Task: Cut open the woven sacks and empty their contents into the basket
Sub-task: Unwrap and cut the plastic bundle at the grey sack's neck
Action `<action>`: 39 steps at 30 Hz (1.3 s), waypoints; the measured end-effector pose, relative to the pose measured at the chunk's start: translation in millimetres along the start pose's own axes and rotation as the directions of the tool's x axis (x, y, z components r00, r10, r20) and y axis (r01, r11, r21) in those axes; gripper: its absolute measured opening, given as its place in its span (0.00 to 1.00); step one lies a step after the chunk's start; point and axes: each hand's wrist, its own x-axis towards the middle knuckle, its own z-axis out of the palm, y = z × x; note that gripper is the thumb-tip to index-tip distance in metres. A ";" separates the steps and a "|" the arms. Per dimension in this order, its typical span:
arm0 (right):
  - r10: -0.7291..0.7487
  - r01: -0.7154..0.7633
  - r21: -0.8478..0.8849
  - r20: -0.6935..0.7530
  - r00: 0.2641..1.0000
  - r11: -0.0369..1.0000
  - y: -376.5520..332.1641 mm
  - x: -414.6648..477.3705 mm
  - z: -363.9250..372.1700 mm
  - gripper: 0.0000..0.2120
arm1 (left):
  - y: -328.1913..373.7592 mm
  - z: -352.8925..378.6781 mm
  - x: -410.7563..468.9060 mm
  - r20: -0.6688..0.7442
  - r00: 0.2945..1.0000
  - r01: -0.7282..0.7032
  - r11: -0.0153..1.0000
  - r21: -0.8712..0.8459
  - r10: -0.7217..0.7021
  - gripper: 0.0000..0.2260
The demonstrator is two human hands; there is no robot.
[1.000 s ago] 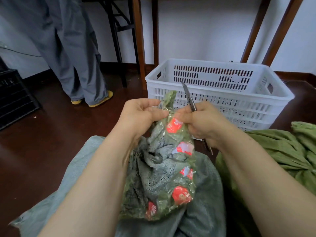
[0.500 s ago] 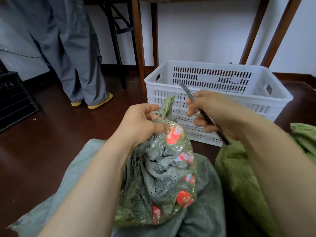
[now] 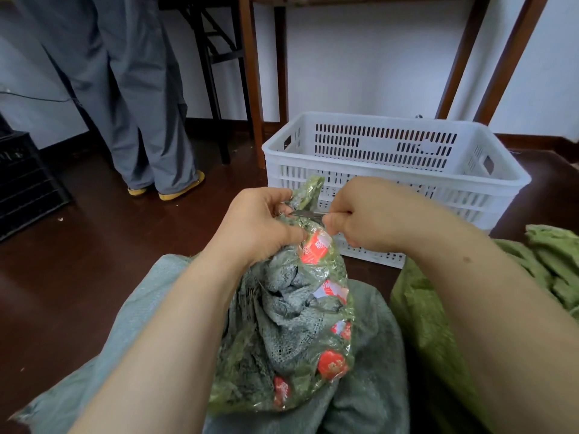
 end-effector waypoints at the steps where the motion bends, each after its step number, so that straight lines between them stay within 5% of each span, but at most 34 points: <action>1: 0.004 -0.004 -0.020 -0.003 1.000 1.000 -0.9 0.4 1.4 0.12 | -0.5 0.3 -0.3 0.005 1.000 -0.003 1.000 0.007 0.003 0.34; 17: 0.097 -0.103 -0.229 -0.040 0.995 0.968 -28.8 -3.7 11.5 0.16 | 1.8 2.5 -2.0 0.061 0.998 -0.018 0.988 0.156 0.008 0.53; 39: 0.168 -0.154 -0.182 0.066 0.984 0.971 -26.0 0.0 19.4 0.13 | -15.8 7.4 0.2 0.071 0.997 -0.035 0.999 0.005 0.035 0.50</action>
